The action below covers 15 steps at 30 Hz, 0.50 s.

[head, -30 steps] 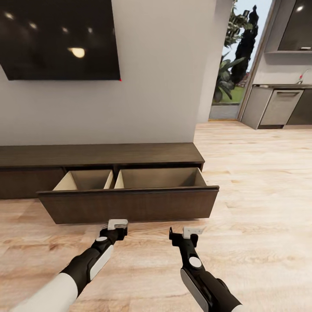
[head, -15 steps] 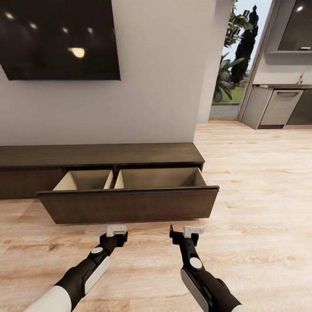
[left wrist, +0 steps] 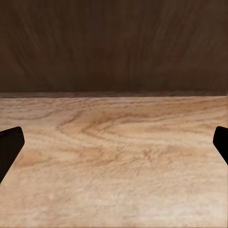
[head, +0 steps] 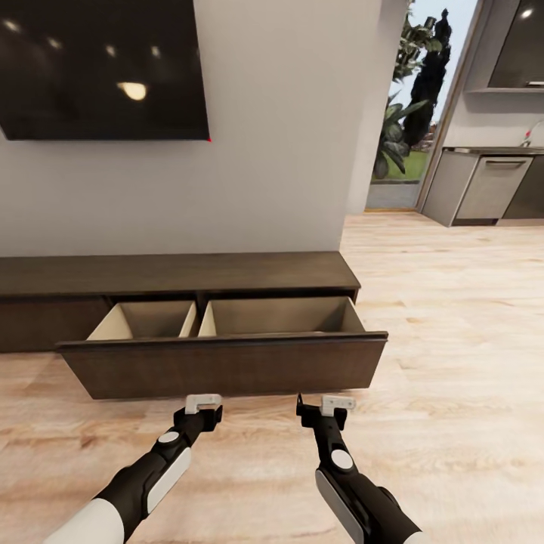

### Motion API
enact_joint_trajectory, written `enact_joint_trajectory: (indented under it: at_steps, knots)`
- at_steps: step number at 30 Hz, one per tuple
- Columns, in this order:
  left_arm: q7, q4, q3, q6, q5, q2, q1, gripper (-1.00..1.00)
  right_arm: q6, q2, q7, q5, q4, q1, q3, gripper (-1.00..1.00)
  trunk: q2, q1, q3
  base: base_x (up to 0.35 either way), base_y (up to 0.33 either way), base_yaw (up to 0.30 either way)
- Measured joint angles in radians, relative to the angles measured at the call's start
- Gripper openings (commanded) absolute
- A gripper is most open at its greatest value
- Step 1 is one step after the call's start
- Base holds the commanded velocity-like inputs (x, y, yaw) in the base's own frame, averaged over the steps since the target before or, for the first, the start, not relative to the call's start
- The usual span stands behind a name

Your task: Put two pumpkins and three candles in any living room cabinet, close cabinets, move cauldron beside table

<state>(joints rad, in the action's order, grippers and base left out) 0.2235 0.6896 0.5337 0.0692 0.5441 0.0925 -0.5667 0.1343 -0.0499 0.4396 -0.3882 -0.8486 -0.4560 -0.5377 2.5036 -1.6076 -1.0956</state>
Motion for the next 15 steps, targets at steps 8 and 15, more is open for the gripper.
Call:
enact_joint_trajectory:
  at_steps: [8,15]
  knots:
    - [0.000,0.001,-0.002,0.000,0.001,0.001,0.000,1.00,0.000,0.000,0.000,-0.007,0.000,0.000,0.001,1.00,0.000,0.000,0.000,0.111,0.017,0.000]
    - [0.001,0.002,-0.002,-0.001,0.001,0.001,0.000,1.00,0.000,0.000,-0.001,-0.008,0.001,0.000,0.001,1.00,0.000,0.000,0.000,0.065,0.011,0.000]
